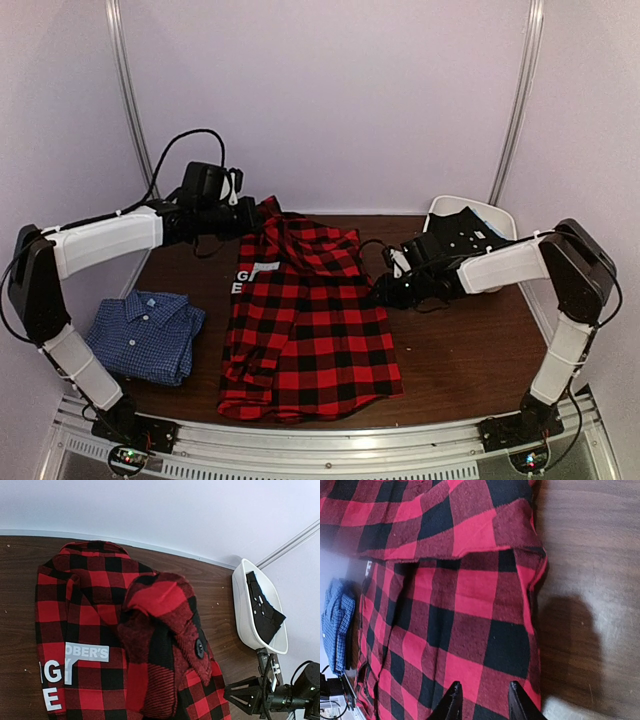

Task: Fold and stack the long sleeve shirts
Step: Move the right arm to the center of the board with the 1/3-folded shirt.

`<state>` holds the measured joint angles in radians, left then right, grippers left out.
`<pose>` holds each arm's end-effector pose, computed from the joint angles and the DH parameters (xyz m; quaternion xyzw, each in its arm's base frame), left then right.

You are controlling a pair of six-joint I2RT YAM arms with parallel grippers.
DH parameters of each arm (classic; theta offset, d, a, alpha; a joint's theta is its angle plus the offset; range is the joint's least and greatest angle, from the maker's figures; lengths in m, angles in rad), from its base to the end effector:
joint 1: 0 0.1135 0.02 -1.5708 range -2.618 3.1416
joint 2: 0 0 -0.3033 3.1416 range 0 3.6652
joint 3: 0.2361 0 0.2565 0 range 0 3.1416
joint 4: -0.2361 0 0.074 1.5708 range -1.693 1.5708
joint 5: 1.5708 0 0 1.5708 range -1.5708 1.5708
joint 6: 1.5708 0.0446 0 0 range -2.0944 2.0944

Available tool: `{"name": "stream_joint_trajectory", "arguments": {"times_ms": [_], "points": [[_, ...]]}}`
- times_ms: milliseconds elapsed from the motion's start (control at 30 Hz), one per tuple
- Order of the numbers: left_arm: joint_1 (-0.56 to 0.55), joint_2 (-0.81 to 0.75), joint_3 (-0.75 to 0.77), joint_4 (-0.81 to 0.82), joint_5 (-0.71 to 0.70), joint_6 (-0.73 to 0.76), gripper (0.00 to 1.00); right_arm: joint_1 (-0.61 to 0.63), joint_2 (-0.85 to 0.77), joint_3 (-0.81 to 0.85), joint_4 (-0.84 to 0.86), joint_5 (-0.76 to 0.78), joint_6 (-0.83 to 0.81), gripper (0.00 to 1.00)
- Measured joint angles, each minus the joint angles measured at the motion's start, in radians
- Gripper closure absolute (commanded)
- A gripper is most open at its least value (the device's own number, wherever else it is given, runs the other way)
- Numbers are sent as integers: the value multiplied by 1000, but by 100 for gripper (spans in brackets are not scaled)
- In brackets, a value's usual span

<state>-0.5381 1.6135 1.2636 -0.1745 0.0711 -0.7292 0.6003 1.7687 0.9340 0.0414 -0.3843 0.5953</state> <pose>0.3336 -0.2028 0.3281 -0.0649 0.8634 -0.3205 0.3842 0.2979 0.2242 0.1841 -0.0746 0.9082 0.3555 0.2081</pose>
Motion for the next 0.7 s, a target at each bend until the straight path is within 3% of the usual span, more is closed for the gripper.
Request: {"name": "stream_joint_trajectory", "arguments": {"times_ms": [400,700], "points": [[0,11,-32,-2,65,29,100,1,193,177,24,11,13,72],[0,77,-31,27,125,43,100,-23,252,253,-43,88,-23,73]]}}
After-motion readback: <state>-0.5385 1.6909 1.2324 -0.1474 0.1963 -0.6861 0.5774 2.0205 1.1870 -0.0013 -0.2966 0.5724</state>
